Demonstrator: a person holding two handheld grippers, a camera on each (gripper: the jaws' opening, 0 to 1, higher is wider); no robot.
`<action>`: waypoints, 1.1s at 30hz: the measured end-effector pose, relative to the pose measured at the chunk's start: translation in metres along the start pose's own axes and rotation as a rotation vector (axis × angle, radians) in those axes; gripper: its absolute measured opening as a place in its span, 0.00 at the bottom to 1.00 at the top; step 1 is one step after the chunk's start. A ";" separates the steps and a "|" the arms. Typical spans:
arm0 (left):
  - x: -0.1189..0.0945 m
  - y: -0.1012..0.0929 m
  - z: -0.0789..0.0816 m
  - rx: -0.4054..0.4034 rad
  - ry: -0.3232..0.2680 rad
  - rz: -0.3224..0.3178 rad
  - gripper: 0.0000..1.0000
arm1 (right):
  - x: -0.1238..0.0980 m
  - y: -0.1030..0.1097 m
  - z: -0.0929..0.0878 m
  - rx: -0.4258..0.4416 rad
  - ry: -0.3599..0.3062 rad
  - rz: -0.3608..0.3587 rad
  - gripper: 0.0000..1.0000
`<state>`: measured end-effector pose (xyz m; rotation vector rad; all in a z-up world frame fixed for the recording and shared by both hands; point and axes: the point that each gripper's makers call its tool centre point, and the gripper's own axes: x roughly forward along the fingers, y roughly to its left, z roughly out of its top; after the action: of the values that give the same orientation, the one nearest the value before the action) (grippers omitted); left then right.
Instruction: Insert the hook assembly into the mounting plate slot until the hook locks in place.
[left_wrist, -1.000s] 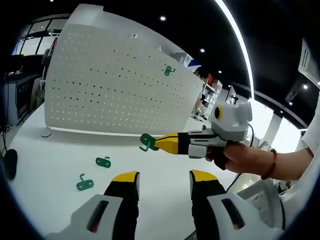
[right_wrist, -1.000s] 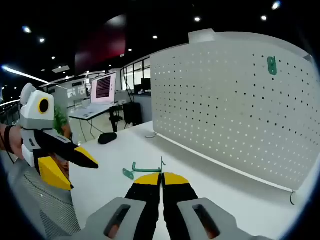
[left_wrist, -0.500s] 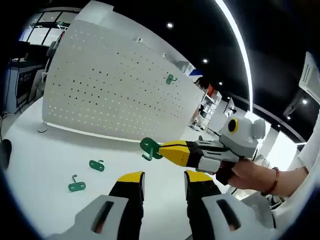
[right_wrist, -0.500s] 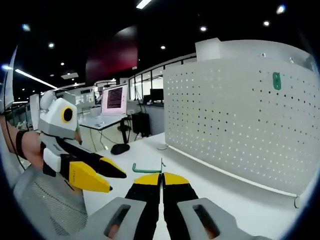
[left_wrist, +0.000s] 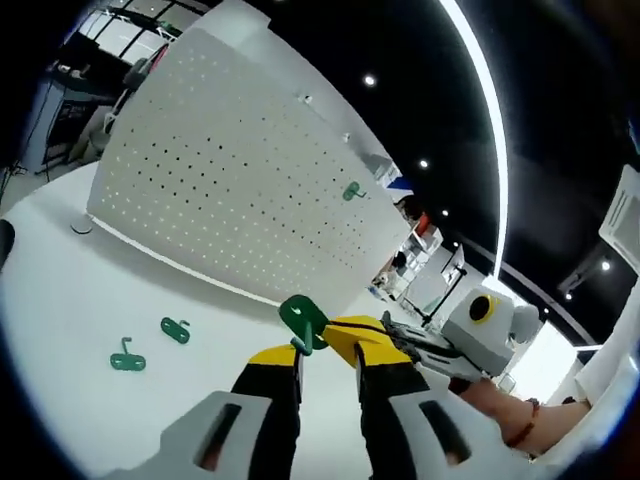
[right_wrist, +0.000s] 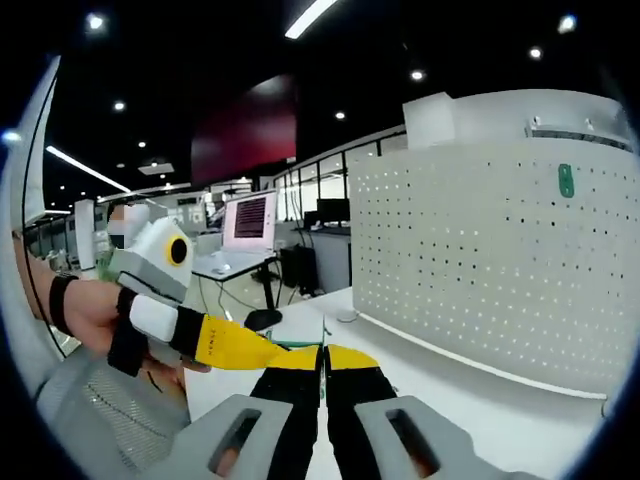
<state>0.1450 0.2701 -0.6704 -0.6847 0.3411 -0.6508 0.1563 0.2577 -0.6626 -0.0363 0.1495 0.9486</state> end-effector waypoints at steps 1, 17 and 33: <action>0.000 0.000 0.001 -0.014 -0.008 -0.001 0.18 | -0.001 0.001 0.002 -0.002 -0.008 0.002 0.00; 0.001 -0.014 0.019 -0.168 -0.084 -0.070 0.05 | -0.013 0.006 0.024 -0.030 -0.126 -0.035 0.00; 0.009 -0.038 0.022 -0.247 -0.105 -0.168 0.14 | -0.028 0.004 0.039 -0.072 -0.180 -0.169 0.00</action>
<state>0.1458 0.2527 -0.6291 -0.9873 0.2707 -0.7363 0.1409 0.2412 -0.6196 -0.0291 -0.0536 0.7840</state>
